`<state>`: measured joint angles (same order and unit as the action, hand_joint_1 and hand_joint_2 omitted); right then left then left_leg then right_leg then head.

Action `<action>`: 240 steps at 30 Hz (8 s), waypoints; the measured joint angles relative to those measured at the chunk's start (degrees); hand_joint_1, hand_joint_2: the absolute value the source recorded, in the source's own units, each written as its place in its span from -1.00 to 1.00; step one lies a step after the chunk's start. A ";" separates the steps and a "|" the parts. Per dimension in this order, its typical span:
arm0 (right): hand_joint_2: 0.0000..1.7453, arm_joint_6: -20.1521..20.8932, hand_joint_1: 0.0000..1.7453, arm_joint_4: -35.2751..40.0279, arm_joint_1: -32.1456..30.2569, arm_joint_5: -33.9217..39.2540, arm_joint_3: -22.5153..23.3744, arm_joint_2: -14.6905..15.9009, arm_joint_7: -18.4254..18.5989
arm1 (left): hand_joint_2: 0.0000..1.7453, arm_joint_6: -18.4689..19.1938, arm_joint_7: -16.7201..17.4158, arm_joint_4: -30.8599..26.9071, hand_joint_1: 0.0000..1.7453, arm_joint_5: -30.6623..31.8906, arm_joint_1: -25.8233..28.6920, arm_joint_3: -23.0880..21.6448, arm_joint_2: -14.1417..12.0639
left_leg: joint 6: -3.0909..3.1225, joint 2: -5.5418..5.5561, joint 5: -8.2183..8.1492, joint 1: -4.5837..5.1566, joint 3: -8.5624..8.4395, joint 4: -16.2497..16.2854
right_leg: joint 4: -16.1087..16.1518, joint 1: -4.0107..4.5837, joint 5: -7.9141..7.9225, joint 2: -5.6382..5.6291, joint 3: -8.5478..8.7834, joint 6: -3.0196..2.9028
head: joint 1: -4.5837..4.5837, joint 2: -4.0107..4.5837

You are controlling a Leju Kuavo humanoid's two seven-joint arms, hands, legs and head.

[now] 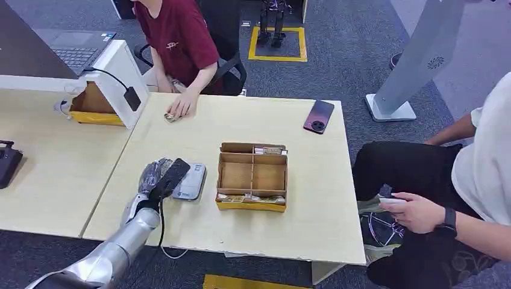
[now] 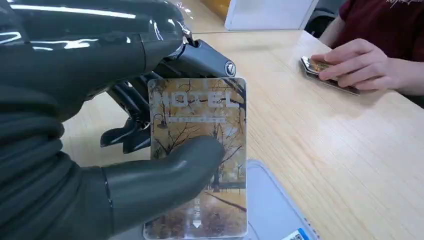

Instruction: Pass the card to the sensor for recognition and then transmit it.

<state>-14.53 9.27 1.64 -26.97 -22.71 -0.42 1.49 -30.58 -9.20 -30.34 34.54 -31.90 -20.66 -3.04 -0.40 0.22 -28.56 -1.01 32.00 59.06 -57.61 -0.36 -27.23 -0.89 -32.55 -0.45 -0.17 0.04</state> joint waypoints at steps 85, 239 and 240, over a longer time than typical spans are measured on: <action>1.00 1.95 -1.00 0.39 1.95 -8.20 -2.64 -1.53 0.39 | 1.00 -7.45 -27.61 -0.94 -1.00 -13.66 -12.29 14.49 3.52 | 0.01 0.16 0.09 0.00 0.06 0.02 | -0.03 0.00 0.01 0.21 -0.01 0.00 | 0.00 0.00; 1.00 0.90 -1.00 0.39 0.77 -12.63 2.82 -2.60 1.79 | 1.00 -7.89 0.57 -29.44 1.00 26.55 1.86 -14.36 3.48 | -0.03 0.09 0.05 0.01 0.18 0.00 | -0.04 -0.01 -0.01 0.15 -0.17 0.00 | -0.02 0.00; 1.00 1.07 -1.00 0.42 0.87 -12.79 2.82 -2.64 2.05 | 1.00 -8.15 1.13 -28.07 1.00 26.68 0.67 -14.34 3.56 | -0.03 0.09 0.05 0.01 0.18 0.00 | -0.04 -0.01 0.00 0.14 -0.17 0.00 | 0.00 0.00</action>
<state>-13.46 9.68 2.51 -39.76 -19.89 -3.06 3.54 -38.73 -8.07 -58.41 61.22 -31.23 -34.99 0.52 -0.43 0.31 -28.51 -1.00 32.18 59.06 -57.65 -0.36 -27.23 -0.75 -32.72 -0.45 -0.17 0.04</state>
